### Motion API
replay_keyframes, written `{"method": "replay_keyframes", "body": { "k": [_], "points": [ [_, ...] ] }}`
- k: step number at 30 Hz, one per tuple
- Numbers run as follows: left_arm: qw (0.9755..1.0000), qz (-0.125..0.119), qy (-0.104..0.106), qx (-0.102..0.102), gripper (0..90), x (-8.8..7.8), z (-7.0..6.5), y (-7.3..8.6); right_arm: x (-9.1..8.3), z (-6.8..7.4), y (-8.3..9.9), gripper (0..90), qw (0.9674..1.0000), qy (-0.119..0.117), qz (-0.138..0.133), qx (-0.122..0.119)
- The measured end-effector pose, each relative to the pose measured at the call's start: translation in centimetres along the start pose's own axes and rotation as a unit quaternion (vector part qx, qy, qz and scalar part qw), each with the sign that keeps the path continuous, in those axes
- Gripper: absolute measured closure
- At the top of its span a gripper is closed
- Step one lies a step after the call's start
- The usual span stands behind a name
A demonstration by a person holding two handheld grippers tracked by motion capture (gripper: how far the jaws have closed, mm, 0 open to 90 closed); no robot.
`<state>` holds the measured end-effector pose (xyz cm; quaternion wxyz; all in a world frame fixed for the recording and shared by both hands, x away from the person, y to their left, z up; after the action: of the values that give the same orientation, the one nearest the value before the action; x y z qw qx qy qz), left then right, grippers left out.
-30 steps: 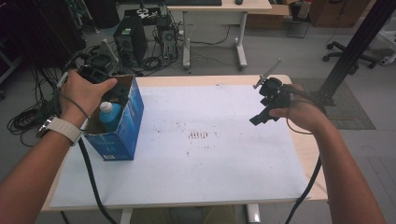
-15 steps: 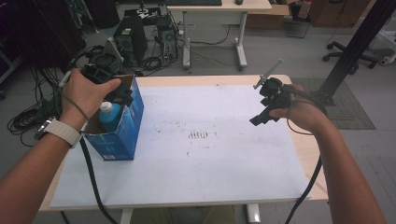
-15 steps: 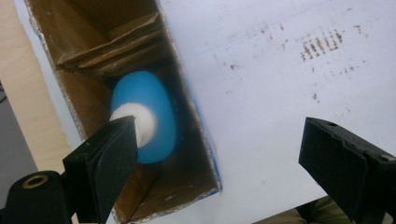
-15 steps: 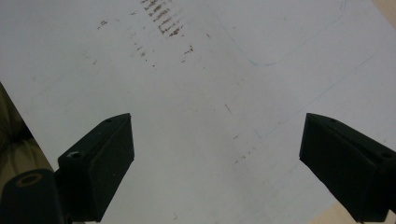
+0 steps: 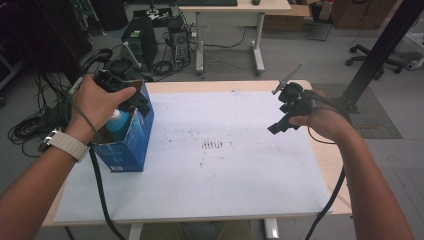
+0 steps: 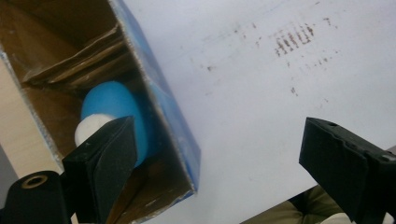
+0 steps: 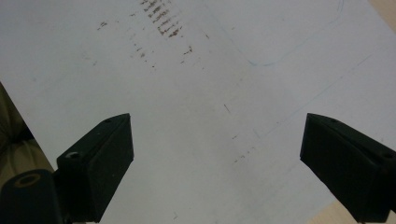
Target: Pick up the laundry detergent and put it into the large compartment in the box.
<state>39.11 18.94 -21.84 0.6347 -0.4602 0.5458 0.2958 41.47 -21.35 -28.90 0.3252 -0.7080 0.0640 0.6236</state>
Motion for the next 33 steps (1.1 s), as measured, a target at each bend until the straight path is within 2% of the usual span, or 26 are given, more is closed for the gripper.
{"method": "replay_keyframes", "body": {
  "k": [6, 9, 16, 33],
  "points": [
    [0.9997, 0.002, 0.003, 0.022, 11.8, 0.2, -1.0, 0.0, 0.0, -0.2, -0.1, 9.3, 1.0000, 0.001, -0.002, 0.001],
    [0.9990, 0.005, 0.013, 0.042, 11.8, 0.4, -2.0, -0.1, 0.1, -0.1, -0.1, 9.3, 1.0000, 0.000, -0.001, 0.000],
    [0.9975, 0.005, 0.025, 0.066, 11.7, 0.5, -3.4, -0.3, 0.0, 0.0, -0.1, 9.3, 1.0000, 0.000, 0.000, -0.002],
    [0.9939, 0.005, 0.040, 0.103, 11.5, 0.8, -5.6, -0.3, 0.0, 0.2, 0.1, 9.3, 1.0000, -0.001, 0.000, -0.002]
  ]
}}
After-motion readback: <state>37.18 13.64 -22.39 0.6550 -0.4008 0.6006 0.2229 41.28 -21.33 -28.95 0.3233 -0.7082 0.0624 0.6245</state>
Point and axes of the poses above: each handheld gripper's, and its own axes: x roughly forward along the jaws, y roughly out of its underside, z roughly to its left, the point moved 4 cm from there along x, roughly forward along the jaws, and after that the axes turned 2 degrees about z, right-handed, at the moved point
